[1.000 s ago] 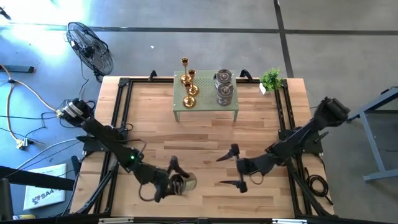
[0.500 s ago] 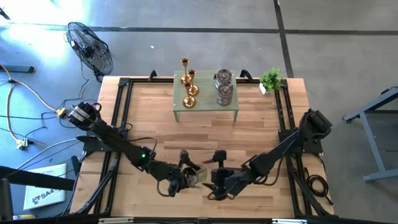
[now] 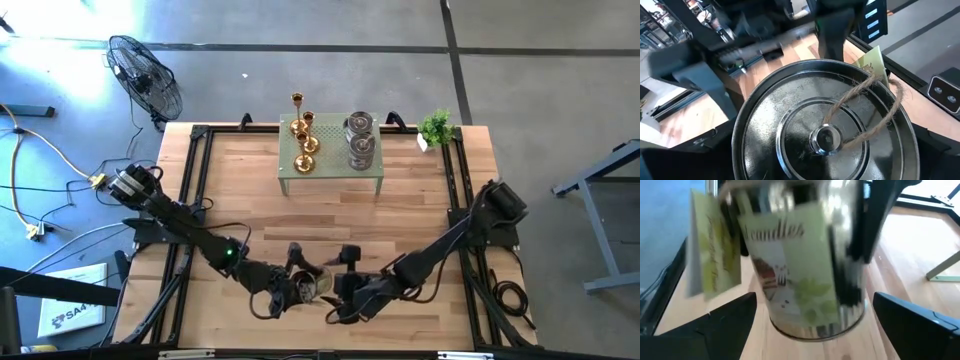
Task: Pick & Place candle stick holders
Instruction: Put the silver scented candle on the shelf aligned with the other silver scented candles
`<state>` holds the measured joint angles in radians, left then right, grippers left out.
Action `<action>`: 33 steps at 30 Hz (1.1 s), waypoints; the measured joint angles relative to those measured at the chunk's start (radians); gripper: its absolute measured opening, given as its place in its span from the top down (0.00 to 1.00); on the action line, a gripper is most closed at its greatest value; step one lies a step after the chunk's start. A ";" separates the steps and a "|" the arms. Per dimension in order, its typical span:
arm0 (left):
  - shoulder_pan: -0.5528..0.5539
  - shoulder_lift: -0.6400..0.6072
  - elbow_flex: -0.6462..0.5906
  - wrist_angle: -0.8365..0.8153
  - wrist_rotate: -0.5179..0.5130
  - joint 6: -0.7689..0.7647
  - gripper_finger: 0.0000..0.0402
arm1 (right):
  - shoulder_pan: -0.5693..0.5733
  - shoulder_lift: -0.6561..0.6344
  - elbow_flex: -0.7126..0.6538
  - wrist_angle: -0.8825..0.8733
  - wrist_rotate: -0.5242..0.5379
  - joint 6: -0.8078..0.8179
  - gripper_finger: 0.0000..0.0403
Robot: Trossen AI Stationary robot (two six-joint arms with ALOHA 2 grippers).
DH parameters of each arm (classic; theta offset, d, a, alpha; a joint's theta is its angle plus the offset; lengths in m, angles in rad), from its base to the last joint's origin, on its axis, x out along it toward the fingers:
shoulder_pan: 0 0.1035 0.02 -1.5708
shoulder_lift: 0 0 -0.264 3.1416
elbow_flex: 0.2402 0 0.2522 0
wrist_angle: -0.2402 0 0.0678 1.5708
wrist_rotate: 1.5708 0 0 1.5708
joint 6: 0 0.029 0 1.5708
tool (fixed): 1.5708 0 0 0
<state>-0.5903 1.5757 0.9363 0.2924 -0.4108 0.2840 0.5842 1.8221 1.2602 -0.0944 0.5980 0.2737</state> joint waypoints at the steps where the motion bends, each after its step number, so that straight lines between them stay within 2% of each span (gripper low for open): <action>1: 0.000 0.000 0.000 0.003 0.000 0.000 0.11 | -0.001 0.009 0.000 -0.001 0.000 0.000 0.02; 12: 0.000 0.000 0.000 0.020 0.005 -0.001 0.11 | -0.021 0.041 0.000 0.119 -0.045 -0.061 0.02; 33: 0.001 0.000 -0.002 0.044 0.000 0.010 0.11 | -0.038 0.043 0.000 0.119 -0.013 -0.011 0.01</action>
<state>-0.5892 1.5753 0.9348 0.3359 -0.4106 0.2944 0.5467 1.8651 1.2600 0.0242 0.5845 0.2625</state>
